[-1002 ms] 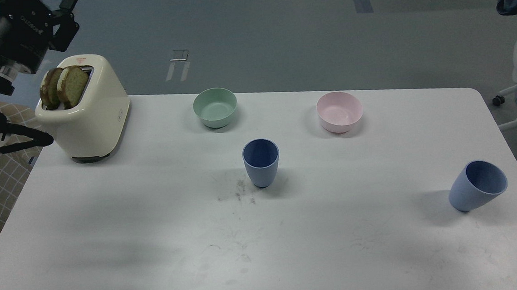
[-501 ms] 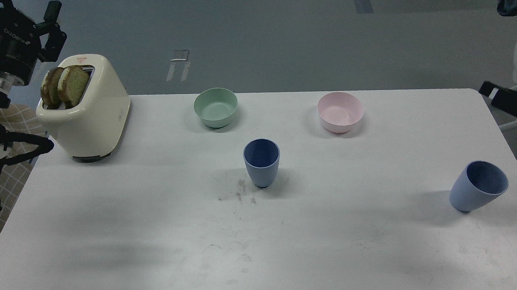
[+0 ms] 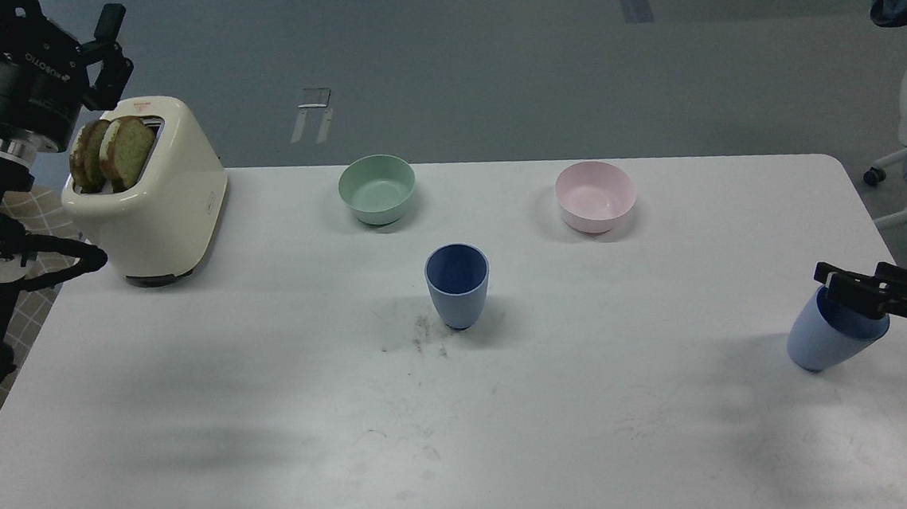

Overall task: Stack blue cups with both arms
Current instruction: 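Reach the right gripper to the other blue cup and grasp it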

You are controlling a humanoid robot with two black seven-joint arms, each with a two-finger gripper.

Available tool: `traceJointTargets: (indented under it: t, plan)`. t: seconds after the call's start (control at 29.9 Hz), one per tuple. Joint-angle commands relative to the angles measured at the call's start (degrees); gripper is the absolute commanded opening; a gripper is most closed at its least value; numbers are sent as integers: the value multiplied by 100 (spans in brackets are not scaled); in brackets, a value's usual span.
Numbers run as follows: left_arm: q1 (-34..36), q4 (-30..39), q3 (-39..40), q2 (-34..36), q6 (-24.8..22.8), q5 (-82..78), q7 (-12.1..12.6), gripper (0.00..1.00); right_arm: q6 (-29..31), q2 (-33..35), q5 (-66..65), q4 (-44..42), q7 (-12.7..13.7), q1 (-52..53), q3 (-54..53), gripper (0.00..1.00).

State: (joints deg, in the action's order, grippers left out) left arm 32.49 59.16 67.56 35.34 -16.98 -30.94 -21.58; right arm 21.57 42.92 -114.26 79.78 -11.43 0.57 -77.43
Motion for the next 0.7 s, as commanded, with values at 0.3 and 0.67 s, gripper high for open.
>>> traceJointTargets:
  t: [0.3,0.67]
  plan:
    - [-6,8,3,60,1,0,31,97,-82,428,-61,-6,0,-496,26,75]
    - [3,7,-23,16,28,-9,40,97,-161,393,-61,3,0,-567,9,34]
